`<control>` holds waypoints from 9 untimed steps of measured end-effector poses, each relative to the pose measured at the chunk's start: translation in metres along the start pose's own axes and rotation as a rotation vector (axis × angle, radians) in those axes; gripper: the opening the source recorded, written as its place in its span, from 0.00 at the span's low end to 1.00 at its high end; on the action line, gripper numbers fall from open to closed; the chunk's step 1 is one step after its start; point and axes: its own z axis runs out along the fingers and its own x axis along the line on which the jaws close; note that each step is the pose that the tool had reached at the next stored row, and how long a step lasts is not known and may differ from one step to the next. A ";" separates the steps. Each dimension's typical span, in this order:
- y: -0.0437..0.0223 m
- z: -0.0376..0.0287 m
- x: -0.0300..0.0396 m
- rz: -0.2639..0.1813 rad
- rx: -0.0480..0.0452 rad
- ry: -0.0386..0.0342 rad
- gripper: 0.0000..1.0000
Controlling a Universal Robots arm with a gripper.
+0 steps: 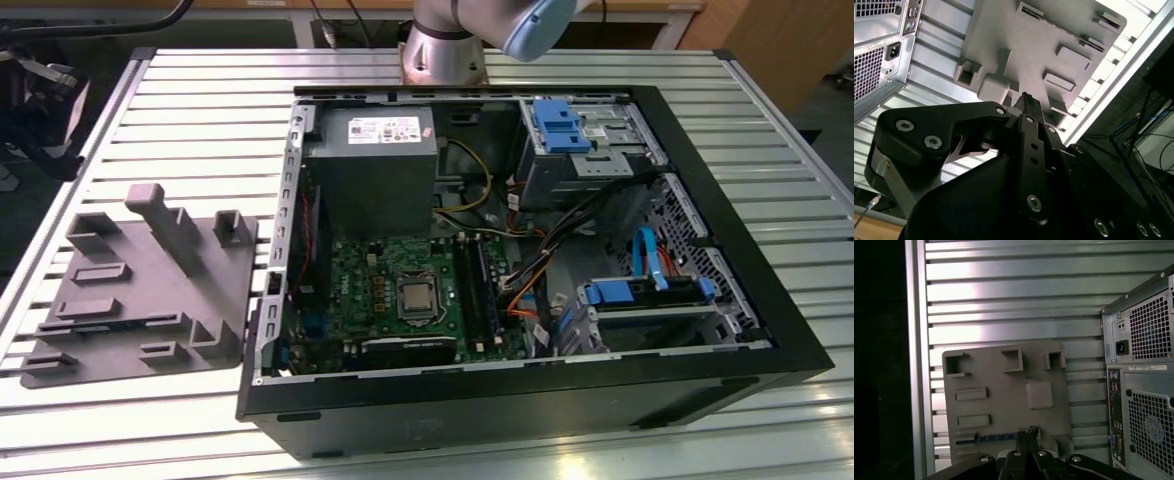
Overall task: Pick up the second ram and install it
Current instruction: 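Reach for the second ram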
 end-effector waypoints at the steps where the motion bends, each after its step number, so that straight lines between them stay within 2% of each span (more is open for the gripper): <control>1: -0.0004 0.0002 0.0004 0.000 0.0000 -0.0001 0.11; 9: -0.0033 0.0019 0.0036 0.000 0.0000 0.0000 0.11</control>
